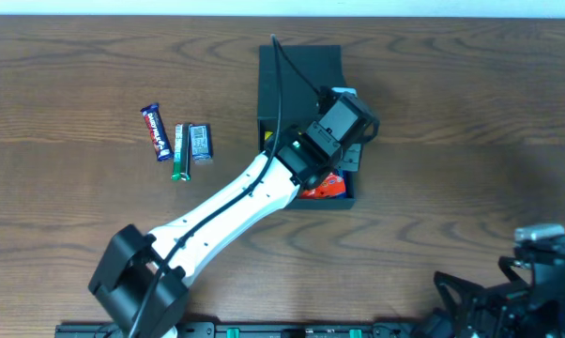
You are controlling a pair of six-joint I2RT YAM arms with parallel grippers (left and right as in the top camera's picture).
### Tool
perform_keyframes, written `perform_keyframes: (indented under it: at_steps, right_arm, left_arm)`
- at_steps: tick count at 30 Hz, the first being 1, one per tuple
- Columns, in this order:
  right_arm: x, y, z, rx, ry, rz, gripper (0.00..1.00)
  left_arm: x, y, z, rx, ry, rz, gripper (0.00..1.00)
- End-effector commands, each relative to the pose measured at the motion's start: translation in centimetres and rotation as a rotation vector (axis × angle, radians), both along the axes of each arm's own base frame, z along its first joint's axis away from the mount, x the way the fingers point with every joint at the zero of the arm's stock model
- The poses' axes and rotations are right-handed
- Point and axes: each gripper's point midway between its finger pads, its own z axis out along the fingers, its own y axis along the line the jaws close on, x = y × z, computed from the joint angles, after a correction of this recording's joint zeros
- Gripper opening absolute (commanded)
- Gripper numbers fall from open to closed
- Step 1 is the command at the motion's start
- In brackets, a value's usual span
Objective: Pack container
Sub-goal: 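Push the red packet down into the box with the left gripper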
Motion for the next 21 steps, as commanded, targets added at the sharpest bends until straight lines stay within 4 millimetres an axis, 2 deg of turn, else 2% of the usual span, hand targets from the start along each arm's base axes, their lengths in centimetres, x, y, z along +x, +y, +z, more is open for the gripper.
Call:
perform_keyframes:
  at_steps: [1, 6, 14, 17, 20, 21]
  right_arm:
    - [0.0, 0.0, -1.1, -0.015, 0.033, -0.016, 0.99]
    - [0.0, 0.0, -1.4, -0.018, 0.042, -0.021, 0.99]
    - [0.1, 0.0, -1.3, -0.017, 0.041, -0.021, 0.99]
    - [0.1, 0.0, -1.4, -0.019, 0.041, -0.021, 0.99]
    - [0.1, -0.1, -1.4, -0.025, 0.037, -0.018, 0.99]
    - [0.1, -0.1, -1.4, -0.025, 0.037, -0.017, 0.99]
  left_arm:
    - [0.3, 0.4, -3.5, 0.112, 0.03, -0.034, 0.06]
    - [-0.2, 1.0, -7.6, 0.192, 0.11, -0.038, 0.06]
    - [-2.1, -0.1, -13.3, 0.2, 0.268, -0.099, 0.06]
    - [-2.6, -0.9, -13.7, 0.166, 0.298, -0.124, 0.06]
    - [-2.2, -1.9, -11.7, 0.111, 0.268, -0.142, 0.06]
    - [-1.9, -2.2, -10.5, 0.089, 0.243, -0.145, 0.06]
